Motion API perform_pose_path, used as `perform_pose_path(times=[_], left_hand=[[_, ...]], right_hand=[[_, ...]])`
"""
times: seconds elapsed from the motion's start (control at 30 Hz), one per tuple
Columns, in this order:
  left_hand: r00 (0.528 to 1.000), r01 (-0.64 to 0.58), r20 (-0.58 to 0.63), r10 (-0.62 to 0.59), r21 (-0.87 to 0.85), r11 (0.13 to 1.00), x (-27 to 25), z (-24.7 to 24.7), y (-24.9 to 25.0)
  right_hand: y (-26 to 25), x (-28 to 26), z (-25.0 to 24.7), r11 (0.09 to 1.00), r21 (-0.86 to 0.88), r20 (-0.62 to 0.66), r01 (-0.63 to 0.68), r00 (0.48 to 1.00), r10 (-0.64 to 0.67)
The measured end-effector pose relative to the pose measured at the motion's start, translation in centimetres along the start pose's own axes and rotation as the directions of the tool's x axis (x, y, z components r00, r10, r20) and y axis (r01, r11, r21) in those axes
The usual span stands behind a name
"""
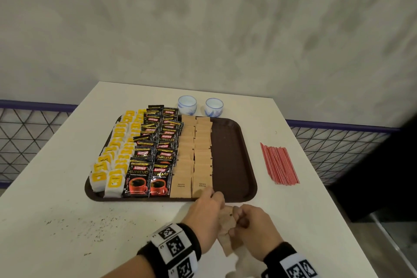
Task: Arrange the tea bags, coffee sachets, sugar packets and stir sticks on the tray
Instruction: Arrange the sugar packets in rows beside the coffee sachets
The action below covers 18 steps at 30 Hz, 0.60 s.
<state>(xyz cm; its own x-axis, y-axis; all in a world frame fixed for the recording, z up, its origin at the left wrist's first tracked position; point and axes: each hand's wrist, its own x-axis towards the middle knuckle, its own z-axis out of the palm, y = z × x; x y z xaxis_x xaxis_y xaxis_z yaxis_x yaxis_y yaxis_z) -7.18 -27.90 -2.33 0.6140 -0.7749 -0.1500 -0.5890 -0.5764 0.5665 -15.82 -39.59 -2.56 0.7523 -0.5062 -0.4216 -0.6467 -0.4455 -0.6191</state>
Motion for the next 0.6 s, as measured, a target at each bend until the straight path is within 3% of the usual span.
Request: perform_pose_path(times=[0.3, 0.4, 0.6], left_hand=[[0.998, 0.057, -0.023, -0.065, -0.262, 0.963, -0.9, -4.0, -2.8], [0.989, 0.063, -0.108, -0.105, -0.333, 0.941, -0.5, -6.6, -4.4], [0.946, 0.104, -0.283, -0.156, -0.190, 0.976, 1.9, -9.3, -6.9]], right_hand=[[-0.7, 0.3, -4.0, 0.966, 0.203, -0.082, 0.163, 0.985, -0.149], [-2.8, 2.1, -4.1, 0.937, 0.280, -0.146, 0.210, 0.974, -0.175], [-5.5, 6.8, -0.4, 0.968, 0.215, -0.127, 0.130, 0.986, -0.104]])
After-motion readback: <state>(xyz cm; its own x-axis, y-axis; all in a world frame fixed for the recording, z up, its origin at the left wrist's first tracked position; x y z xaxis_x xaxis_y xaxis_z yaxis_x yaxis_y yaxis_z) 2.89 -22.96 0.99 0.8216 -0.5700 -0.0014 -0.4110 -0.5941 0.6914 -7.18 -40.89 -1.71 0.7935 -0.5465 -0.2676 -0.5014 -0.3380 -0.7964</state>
